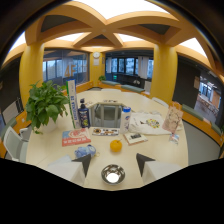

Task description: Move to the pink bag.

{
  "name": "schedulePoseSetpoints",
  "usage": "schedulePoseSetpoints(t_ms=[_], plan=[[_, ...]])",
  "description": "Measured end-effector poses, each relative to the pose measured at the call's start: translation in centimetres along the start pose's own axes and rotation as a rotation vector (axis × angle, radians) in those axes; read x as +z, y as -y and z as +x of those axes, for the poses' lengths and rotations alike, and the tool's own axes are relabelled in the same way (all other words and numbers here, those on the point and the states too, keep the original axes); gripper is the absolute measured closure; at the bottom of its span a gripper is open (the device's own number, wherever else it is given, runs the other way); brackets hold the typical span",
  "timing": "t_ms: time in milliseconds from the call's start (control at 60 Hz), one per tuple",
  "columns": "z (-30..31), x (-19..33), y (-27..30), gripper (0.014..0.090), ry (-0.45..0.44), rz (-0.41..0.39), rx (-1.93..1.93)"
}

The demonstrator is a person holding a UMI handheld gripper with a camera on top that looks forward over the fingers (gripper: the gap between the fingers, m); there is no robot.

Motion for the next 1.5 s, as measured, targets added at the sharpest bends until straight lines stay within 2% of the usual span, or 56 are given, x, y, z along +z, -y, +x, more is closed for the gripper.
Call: schedulePoseSetpoints(t_ms=[83,283,417,433,450,533,717,733,750,900,1067,1267,1500], plan=[[-0.5,-1.5,0.1,0.0189,0.0,-0.001,-0.006],[2.3,-1.3,-1.7,0.0186,-0.016,-0.014,-0.004],[6.6,-0.5,-2.7,0.0189,-0.061,-0.023,-0.006],[7.2,-0.4,-2.8,0.0219,-0.067,-0.024,-0.005],[7.9,-0.2,-2.9,0.0186,-0.073,-0.026,-0.005],[11.6,1.2,-3.1,0.0185,-0.106,-0.033,0.002],[21.5,7.1,-2.0,0.0183,-0.178,-0.026,0.013],[22.5,7.8,-1.8,0.0217,-0.186,-0.027,0.015],[23.5,8.5,-1.6,0.0184,-0.194,-0.029,0.017],[32.6,15.4,0.8,0.0184,-0.254,-0.021,0.033],[40.0,23.0,3.3,0.0188,-0.274,-0.03,0.041],[44.4,29.8,4.8,0.0184,-0.263,-0.053,0.029],[45.4,32.5,5.0,0.0186,-0.233,-0.075,0.041]])
